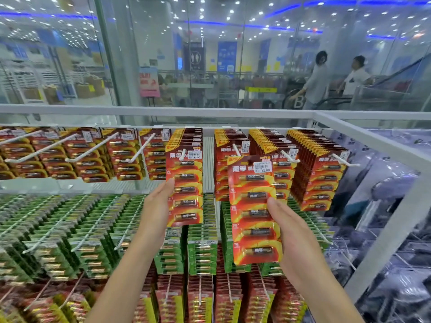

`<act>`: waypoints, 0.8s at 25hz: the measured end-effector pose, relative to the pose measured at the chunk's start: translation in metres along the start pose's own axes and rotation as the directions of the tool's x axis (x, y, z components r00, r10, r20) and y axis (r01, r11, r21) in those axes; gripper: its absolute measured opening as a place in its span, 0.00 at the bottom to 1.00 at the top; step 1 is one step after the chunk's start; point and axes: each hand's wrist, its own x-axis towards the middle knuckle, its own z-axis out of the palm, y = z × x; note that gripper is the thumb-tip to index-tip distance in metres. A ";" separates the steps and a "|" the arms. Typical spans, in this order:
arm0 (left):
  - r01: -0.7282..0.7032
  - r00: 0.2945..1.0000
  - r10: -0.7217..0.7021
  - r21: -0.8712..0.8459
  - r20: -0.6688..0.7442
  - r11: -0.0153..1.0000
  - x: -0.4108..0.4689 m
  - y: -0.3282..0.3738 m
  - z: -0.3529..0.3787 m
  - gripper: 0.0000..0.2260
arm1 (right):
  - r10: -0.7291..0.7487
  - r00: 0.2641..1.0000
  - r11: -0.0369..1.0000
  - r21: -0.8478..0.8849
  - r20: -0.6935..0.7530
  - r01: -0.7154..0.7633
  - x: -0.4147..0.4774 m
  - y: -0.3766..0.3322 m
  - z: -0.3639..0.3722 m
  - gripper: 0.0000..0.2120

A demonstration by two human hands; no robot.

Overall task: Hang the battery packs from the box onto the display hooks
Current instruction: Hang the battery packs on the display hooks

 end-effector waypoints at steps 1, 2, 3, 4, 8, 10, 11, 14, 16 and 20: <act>-0.007 1.000 0.007 0.009 -0.007 1.000 0.005 0.000 0.001 0.13 | -0.007 1.000 1.000 -0.017 -0.005 0.007 0.005 0.001 0.000 0.38; -0.013 1.000 0.013 0.016 -0.013 1.000 0.011 0.000 0.002 0.13 | -0.024 1.000 0.999 -0.024 -0.015 0.024 0.009 0.000 0.001 0.39; -0.015 1.000 0.015 0.021 -0.016 1.000 0.015 0.000 0.003 0.13 | -0.032 0.999 0.999 -0.017 -0.013 0.032 0.013 0.000 0.002 0.38; -0.016 1.000 0.016 0.023 -0.019 1.000 0.018 -0.001 0.003 0.14 | -0.019 1.000 1.000 0.001 -0.008 0.019 0.016 0.000 0.003 0.35; -0.013 0.999 0.013 0.017 -0.040 1.000 0.022 -0.007 0.001 0.15 | 0.021 1.000 0.999 0.028 -0.022 -0.020 0.022 -0.002 0.010 0.28; -0.013 0.999 0.013 0.009 -0.040 1.000 0.023 -0.008 0.001 0.15 | 0.033 0.997 0.999 -0.005 -0.072 -0.033 0.029 -0.003 0.016 0.23; -0.012 0.999 0.013 0.006 -0.041 1.000 0.023 -0.007 0.001 0.14 | 0.038 0.995 0.999 -0.024 -0.088 -0.040 0.033 -0.006 0.022 0.18; -0.010 0.998 0.010 -0.008 -0.066 1.000 0.022 -0.006 0.002 0.13 | 0.004 0.995 0.997 -0.082 -0.099 -0.012 0.054 -0.013 0.036 0.14; -0.020 0.995 0.017 -0.023 -0.095 1.000 0.020 -0.006 0.003 0.11 | -0.033 0.991 0.987 -0.158 -0.133 0.012 0.068 -0.017 0.042 0.13; -0.071 0.989 0.073 0.022 -0.128 0.997 0.016 -0.005 0.000 0.07 | -0.127 0.977 0.952 -0.298 -0.174 0.070 0.081 -0.008 0.040 0.15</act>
